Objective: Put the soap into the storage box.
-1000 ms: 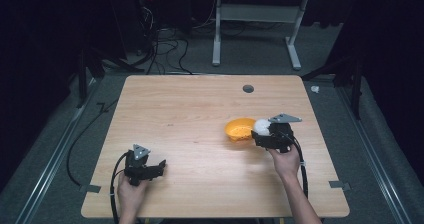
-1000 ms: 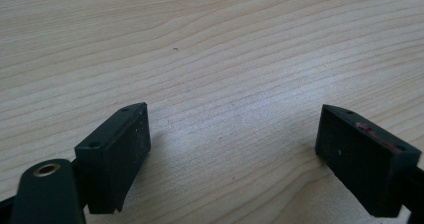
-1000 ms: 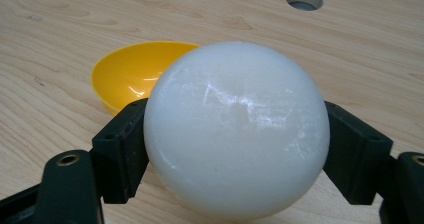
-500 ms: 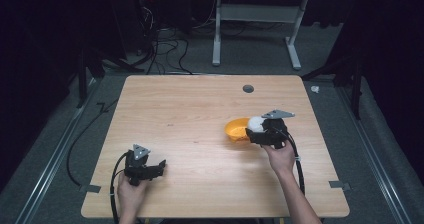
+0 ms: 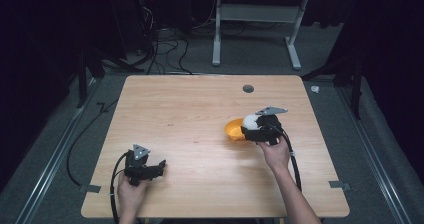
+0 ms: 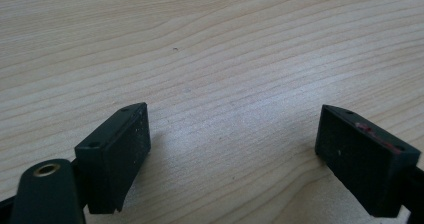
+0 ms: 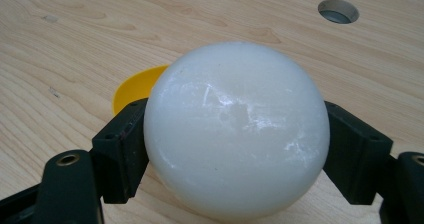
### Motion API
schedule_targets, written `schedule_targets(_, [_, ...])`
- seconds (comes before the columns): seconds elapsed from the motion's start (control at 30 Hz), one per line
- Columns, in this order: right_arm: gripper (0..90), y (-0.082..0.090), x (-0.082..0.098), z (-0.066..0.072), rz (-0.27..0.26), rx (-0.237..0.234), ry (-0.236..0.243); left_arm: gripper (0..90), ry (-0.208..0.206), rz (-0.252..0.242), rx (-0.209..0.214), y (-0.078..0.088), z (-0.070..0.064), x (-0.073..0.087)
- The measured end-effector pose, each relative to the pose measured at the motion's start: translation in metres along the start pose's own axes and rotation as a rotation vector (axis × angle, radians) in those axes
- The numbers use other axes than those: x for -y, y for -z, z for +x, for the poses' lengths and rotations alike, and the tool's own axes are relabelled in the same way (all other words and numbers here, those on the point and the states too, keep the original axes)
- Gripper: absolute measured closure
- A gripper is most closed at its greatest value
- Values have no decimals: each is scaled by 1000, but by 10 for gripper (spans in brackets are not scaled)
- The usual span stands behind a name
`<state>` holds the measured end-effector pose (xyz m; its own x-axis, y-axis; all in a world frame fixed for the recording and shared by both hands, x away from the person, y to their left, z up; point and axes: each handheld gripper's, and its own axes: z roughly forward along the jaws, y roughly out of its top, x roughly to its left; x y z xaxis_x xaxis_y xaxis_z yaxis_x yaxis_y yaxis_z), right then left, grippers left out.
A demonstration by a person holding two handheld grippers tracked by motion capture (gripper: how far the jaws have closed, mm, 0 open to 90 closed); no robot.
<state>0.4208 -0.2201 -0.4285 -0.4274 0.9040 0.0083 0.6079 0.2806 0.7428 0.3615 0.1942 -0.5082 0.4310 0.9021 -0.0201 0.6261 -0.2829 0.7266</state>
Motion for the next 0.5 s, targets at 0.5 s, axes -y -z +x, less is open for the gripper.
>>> schedule_targets(0.5, [233, -18, -4, 3, 31, -4, 2, 149, 0, 0, 1, 0, 0, 0])
